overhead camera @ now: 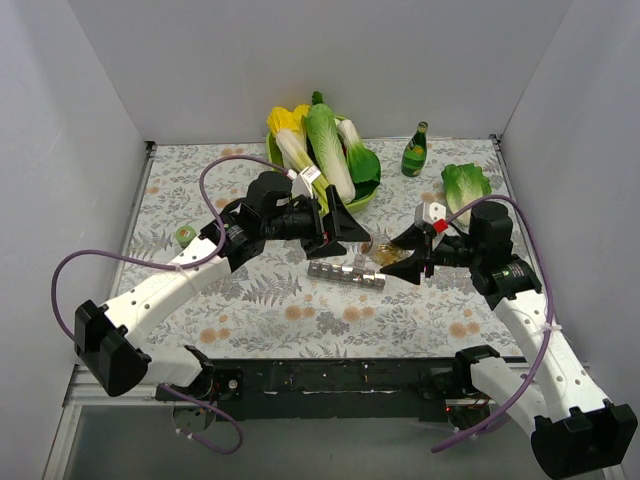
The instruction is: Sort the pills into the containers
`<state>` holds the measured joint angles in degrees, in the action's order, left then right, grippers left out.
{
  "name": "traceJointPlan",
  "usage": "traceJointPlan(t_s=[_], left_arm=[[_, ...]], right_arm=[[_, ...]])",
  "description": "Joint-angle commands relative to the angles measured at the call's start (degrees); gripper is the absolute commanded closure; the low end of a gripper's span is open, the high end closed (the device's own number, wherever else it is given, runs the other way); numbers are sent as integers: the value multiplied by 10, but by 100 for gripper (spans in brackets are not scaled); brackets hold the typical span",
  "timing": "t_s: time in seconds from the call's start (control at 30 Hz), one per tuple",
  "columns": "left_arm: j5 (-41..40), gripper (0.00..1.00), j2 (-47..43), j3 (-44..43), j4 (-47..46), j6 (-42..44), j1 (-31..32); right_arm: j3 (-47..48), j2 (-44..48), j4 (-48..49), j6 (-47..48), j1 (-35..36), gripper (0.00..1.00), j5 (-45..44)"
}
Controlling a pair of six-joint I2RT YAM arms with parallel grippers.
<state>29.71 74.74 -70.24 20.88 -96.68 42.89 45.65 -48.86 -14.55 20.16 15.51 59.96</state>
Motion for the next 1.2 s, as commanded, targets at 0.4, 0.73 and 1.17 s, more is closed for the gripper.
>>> traceJointPlan(t_s=[0.4, 0.73, 1.17], left_arm=[[8, 26, 40, -18, -47, -34, 29], [47, 55, 61, -31, -51, -17, 31], [215, 68, 55, -40, -60, 234, 31]], right_arm=[[31, 1, -17, 40, 12, 98, -19], [30, -1, -16, 33, 15, 99, -15], [-72, -17, 256, -307, 2, 99, 135]])
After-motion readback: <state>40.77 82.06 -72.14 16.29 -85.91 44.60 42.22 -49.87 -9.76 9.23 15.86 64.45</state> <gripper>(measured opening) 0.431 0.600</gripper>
